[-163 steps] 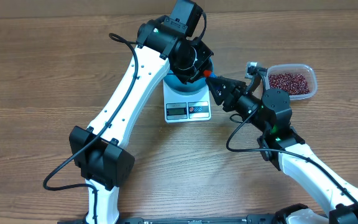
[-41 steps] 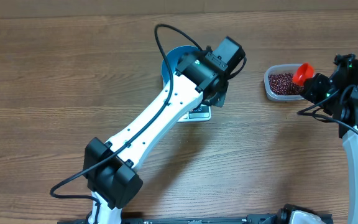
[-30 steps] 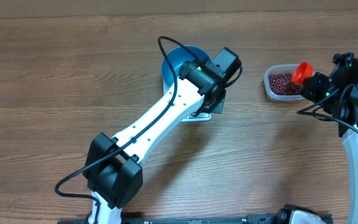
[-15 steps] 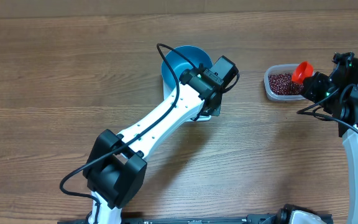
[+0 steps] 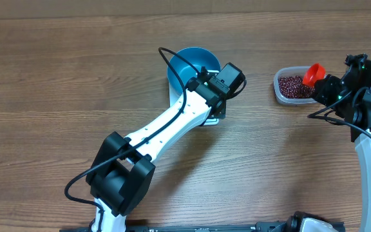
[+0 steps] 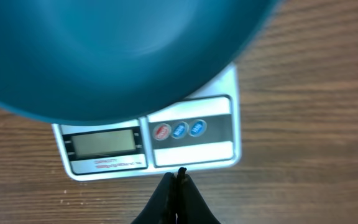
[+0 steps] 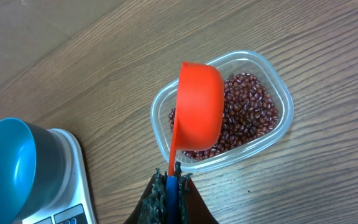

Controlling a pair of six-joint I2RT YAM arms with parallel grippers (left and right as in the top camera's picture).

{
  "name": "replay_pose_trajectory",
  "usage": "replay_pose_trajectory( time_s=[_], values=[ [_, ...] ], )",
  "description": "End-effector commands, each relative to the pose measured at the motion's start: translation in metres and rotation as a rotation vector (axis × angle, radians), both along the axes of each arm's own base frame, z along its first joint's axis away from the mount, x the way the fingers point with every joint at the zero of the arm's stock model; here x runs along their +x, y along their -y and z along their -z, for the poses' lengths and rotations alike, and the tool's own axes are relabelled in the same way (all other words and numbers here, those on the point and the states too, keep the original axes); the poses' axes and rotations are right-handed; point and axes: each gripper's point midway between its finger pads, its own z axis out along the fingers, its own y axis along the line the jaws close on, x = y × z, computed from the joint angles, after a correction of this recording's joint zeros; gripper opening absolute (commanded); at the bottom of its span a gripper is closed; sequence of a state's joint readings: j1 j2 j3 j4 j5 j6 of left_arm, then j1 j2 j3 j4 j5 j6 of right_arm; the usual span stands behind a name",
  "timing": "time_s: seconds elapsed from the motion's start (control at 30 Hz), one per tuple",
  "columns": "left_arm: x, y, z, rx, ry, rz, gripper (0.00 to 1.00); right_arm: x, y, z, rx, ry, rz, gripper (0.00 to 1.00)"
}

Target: Scoop item into bowl and weigh 150g on scale

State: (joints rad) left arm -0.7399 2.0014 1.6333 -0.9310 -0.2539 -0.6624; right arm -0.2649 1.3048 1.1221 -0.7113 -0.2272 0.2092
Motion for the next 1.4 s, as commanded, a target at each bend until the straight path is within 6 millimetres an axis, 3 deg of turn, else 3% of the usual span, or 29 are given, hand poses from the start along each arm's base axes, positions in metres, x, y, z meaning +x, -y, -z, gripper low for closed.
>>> replay_pose_trajectory(
  time_s=[0.0, 0.1, 0.33, 0.7, 1.37],
  values=[
    [0.003, -0.013, 0.011, 0.033, 0.029, -0.098, 0.04, 0.005, 0.003, -0.01, -0.02, 0.025, 0.003, 0.04],
    [0.002, -0.016, 0.021, 0.027, 0.027, -0.122, 0.04, 0.005, 0.003, -0.01, -0.02, 0.025, 0.003, 0.04],
    [0.01, -0.008, 0.022, -0.046, 0.037, -0.146, 0.04, 0.004, 0.003, -0.009, -0.019, 0.021, 0.003, 0.04],
    [0.001, 0.002, 0.035, -0.093, -0.041, -0.129, 0.04, 0.003, 0.002, -0.009, -0.015, 0.018, 0.0, 0.04],
    [0.011, -0.022, 0.047, -0.001, 0.058, -0.221, 0.04, -0.003, 0.0, -0.003, -0.005, -0.018, -0.001, 0.04]
  ],
)
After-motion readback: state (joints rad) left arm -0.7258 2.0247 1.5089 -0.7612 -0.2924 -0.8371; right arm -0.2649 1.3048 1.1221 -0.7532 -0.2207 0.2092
